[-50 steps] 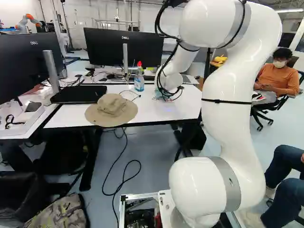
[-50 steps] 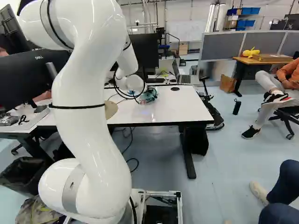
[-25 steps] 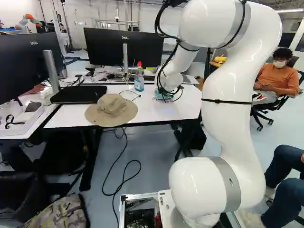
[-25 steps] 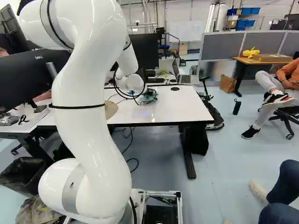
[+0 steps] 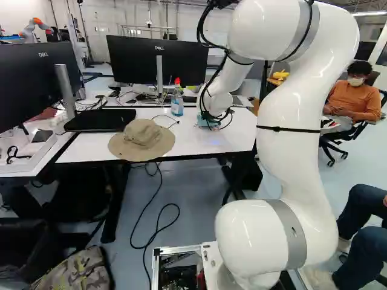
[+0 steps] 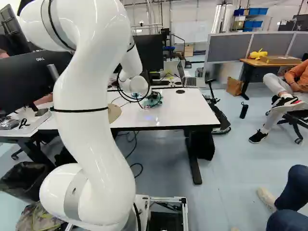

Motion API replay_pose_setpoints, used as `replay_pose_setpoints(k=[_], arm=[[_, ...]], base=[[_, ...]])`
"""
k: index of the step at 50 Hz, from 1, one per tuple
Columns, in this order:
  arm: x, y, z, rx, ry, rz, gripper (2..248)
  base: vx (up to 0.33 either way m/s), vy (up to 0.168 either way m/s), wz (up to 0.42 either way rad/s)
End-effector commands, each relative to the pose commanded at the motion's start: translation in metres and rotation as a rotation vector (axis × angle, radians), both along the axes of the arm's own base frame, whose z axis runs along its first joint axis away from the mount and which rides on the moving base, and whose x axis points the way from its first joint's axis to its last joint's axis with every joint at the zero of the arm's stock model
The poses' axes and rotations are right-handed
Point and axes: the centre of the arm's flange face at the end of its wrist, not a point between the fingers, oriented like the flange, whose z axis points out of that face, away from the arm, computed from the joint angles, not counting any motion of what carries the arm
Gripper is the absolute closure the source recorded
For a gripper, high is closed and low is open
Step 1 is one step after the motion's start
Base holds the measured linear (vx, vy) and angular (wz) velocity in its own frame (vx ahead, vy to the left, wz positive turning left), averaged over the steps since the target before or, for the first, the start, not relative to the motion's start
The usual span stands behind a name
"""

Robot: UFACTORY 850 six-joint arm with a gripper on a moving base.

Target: Clean the table with the green towel

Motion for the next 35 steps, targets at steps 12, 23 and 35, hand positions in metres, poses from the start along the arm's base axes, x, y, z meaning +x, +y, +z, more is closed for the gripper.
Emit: replay_pose_setpoints(k=[12,23,35], arm=[[0.0006,-0.0001,0.0007,-0.001,-0.011,0.000,196],[0.0006,-0.0001,0.0007,-0.001,-0.011,0.000,196],[0.0073,0.0013,0.0001,-0.001,-0.015,0.002,196]], base=[[0.000,0.000,0.000],[0.000,0.000,0.000],[0.000,0.000,0.000]])
